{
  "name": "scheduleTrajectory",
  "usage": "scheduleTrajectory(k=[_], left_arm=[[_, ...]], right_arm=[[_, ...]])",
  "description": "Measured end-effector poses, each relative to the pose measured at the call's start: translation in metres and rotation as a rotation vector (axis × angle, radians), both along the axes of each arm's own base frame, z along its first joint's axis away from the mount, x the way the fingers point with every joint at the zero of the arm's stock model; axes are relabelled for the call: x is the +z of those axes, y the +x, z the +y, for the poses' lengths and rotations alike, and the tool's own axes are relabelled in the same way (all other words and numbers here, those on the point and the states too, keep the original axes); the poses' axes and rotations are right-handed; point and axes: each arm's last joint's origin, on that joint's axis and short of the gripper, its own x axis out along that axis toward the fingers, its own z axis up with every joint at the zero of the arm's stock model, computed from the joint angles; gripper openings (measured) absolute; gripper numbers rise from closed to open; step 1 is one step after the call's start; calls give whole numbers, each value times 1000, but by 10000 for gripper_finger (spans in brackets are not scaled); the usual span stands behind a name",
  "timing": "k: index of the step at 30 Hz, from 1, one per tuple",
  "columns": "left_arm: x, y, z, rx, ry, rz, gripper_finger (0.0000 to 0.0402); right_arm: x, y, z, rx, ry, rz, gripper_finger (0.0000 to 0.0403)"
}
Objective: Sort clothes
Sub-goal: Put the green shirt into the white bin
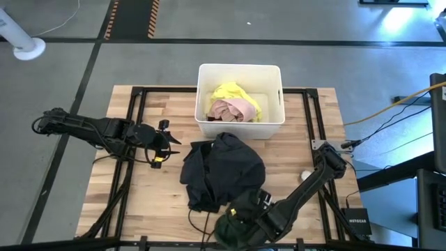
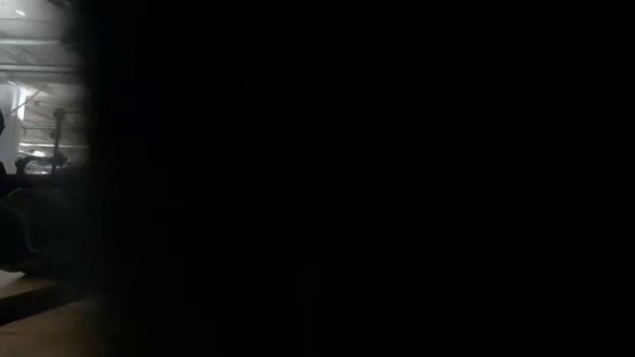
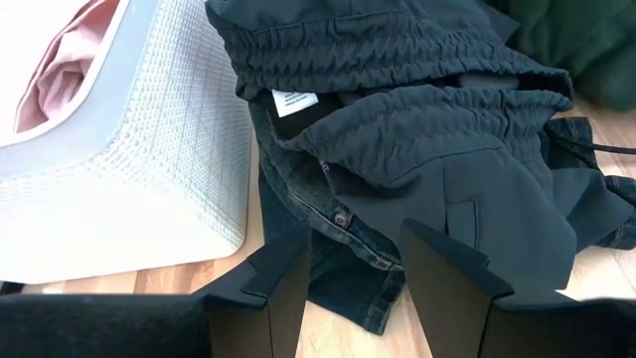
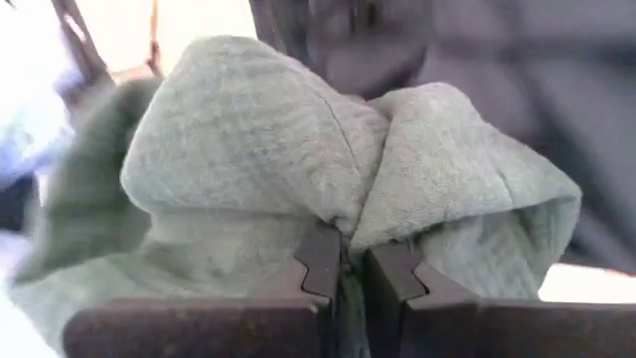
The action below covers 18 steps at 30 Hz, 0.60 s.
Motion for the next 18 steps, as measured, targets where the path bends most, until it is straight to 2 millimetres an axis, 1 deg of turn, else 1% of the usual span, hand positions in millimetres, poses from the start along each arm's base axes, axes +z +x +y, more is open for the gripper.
scheduleTrajectory(k=[12,14,18], left_arm=[[0,0,0,0,0,0,153],[0,0,0,0,0,0,153],[0,0,0,0,0,-3,153]], right_arm=[[94,0,-14,-27,-238,-403,30],[106,0,-17,-30,-280,-480,32],[127,-3,-32,-74,-333,-584,30]])
